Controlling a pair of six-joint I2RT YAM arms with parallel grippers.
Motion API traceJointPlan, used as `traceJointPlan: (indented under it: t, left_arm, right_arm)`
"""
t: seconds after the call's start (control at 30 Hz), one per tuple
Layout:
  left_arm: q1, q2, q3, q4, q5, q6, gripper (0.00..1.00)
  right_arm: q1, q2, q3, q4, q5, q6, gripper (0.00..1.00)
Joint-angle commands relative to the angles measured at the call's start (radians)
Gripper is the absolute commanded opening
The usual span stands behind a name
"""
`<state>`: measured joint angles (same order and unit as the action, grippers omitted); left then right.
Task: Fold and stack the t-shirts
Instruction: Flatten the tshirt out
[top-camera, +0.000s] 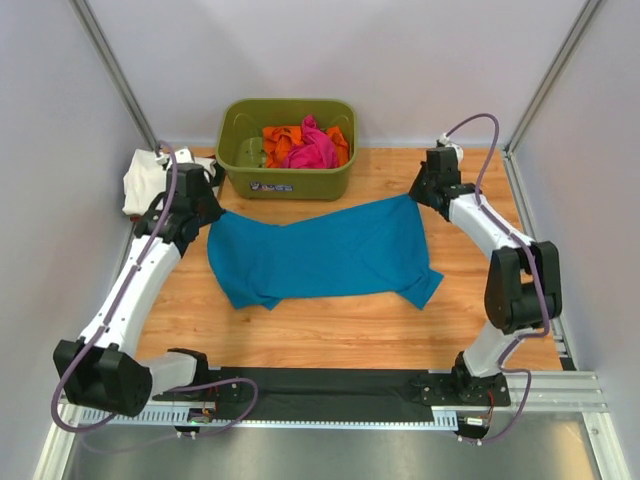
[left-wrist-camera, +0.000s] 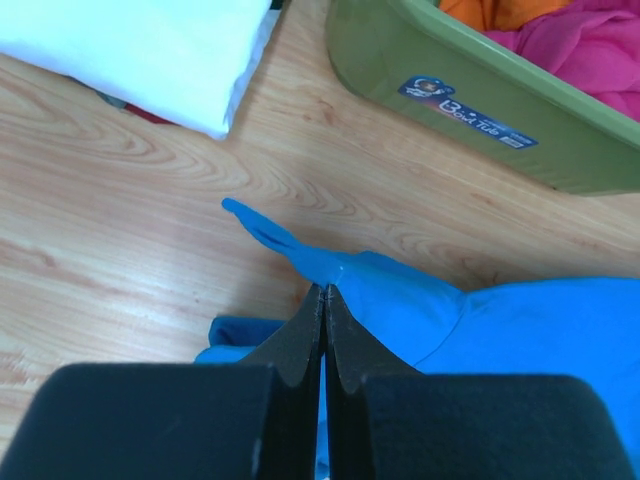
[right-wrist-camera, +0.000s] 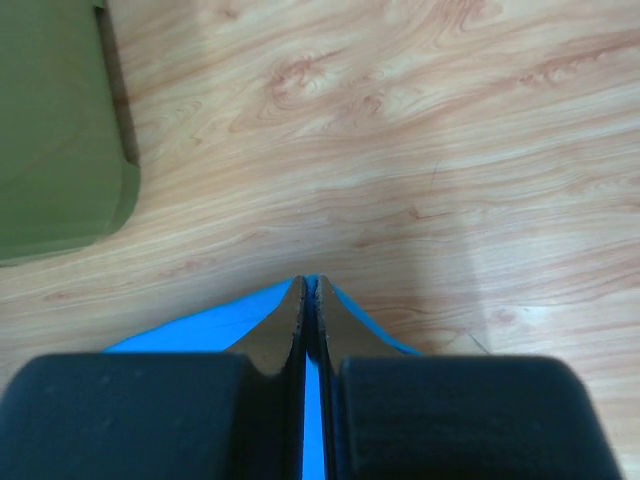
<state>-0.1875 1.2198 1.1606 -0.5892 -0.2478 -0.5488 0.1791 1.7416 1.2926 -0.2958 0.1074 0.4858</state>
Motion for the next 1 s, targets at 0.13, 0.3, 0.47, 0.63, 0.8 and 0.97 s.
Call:
traceJointPlan:
  t: [0.13,0.3,0.47,0.63,0.8,0.97]
  left_arm:
    - [0.006,-0.198,0.14,-0.035,-0.039,0.078,0.0]
    - [0.006,-0.23,0.354,-0.116,-0.081,0.131,0.0]
    - [0.006,-0.203,0.592,-0.193,-0.099,0.196,0.0]
    - [0.006,-0.181,0.663,-0.147,-0.068,0.254,0.0]
    - [0.006,-0.125,0.78,-0.124,-0.001,0.308,0.0]
    - [0.006,-0.095,0.805,-0.075,0.03,0.343,0.0]
  right_arm:
    - [-0.012,-0.352,0.007,-0.025,0.071,-0.058,0.0]
    - [-0.012,-0.574,0.062,-0.088,0.145,-0.102,0.0]
    - [-0.012,-0.701,0.181,-0.158,0.224,-0.182,0.0]
    - [-0.012,-0.706,0.226,-0.22,0.222,-0.197,0.0]
    - [-0.012,-0.668,0.169,-0.158,0.242,-0.184,0.0]
    - [-0.013,-0.608,0.189,-0.086,0.244,-0.187,0.0]
